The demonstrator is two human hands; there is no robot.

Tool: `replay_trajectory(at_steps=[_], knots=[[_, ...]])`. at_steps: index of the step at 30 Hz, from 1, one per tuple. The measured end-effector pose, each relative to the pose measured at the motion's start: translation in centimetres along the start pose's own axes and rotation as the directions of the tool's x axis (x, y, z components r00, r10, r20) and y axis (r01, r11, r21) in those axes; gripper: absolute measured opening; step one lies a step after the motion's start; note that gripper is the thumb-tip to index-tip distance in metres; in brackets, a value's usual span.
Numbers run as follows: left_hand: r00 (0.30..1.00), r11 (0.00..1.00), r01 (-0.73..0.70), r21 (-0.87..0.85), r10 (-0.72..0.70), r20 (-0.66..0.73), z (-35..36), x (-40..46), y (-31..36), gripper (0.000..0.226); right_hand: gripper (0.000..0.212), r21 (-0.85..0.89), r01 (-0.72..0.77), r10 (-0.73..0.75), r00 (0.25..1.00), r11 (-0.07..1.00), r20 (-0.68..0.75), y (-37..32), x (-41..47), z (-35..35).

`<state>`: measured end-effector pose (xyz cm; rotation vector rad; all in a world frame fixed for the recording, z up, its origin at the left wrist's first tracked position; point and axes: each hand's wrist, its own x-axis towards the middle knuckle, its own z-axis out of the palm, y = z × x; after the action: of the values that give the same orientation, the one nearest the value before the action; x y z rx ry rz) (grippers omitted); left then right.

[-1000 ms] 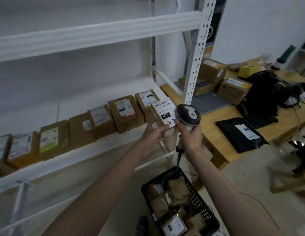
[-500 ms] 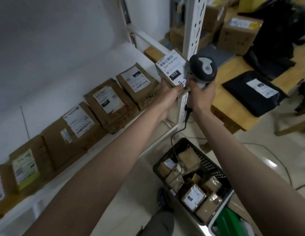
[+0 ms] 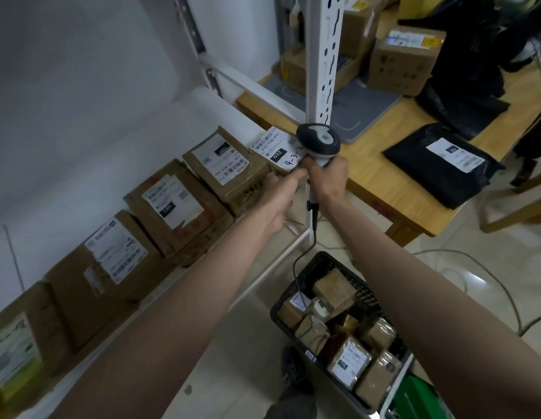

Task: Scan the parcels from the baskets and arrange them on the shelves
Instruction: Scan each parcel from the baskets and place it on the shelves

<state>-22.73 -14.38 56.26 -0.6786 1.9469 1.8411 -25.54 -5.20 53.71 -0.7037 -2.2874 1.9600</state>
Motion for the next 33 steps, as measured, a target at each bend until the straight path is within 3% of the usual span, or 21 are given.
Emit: replay_trajectory(at_steps=[2, 5, 7, 10, 12, 15, 18, 21, 28, 33], knots=[[1.0, 1.0, -0.016, 0.017, 0.016, -0.019, -0.5, 0.0, 0.2, 0.044, 0.033, 0.005, -0.003, 0.003, 1.0, 1.0, 0.003, 0.6, 0.0, 0.3], [0.983, 0.986, -0.143, 0.087, 0.152, -0.102, -1.3, 0.1, 0.4, 0.011, 0.025, 0.072, -0.013, 0.01, 0.999, 0.997, 0.039, 1.4, -0.6, 0.7], [0.931, 0.918, -0.282, 0.279, 0.331, -0.151, -2.2, 0.2, 0.7, 0.016, 0.03, 0.098, -0.035, 0.027, 0.996, 0.995, 0.087, 2.0, -1.0, 1.1], [0.84, 0.628, -0.354, 0.693, 0.54, -0.06, -3.6, 1.2, 1.6, 0.033, 0.029, 0.148, -0.06, 0.035, 0.986, 0.987, 0.165, 2.6, -1.4, 1.5], [0.855, 0.4, -0.324, 0.857, 0.513, 0.083, -4.4, 2.4, 2.1, 0.058, 0.032, 0.222, -0.094, 0.048, 0.978, 0.97, 0.205, 2.6, -1.6, 1.6], [0.887, 0.174, -0.303, 0.937, 0.412, 0.21, -5.1, 3.4, 1.8, 0.085, 0.034, 0.315, -0.141, 0.068, 0.97, 0.938, 0.231, 2.5, -1.6, 1.5], [0.893, 0.034, -0.279, 0.96, 0.376, 0.247, -5.5, 3.9, 1.2, 0.098, 0.027, 0.331, -0.148, 0.062, 0.965, 0.932, 0.255, 2.3, -1.6, 1.6], [0.897, -0.01, -0.258, 0.966, 0.37, 0.243, -5.6, 4.1, 1.2, 0.102, 0.031, 0.311, -0.147, 0.056, 0.957, 0.939, 0.286, 1.9, -1.8, 2.2], [0.893, 0.059, -0.271, 0.961, 0.389, 0.228, -5.7, 3.6, 1.3, 0.102, 0.04, 0.2, -0.067, 0.015, 0.968, 0.977, 0.251, 2.0, -3.2, 1.7], [0.741, 0.179, -0.375, 0.909, 0.647, 0.178, -4.1, 0.7, -1.4, 0.07, 0.036, 0.175, -0.064, 0.043, 0.992, 0.982, 0.122, 4.7, -5.5, -2.3]])
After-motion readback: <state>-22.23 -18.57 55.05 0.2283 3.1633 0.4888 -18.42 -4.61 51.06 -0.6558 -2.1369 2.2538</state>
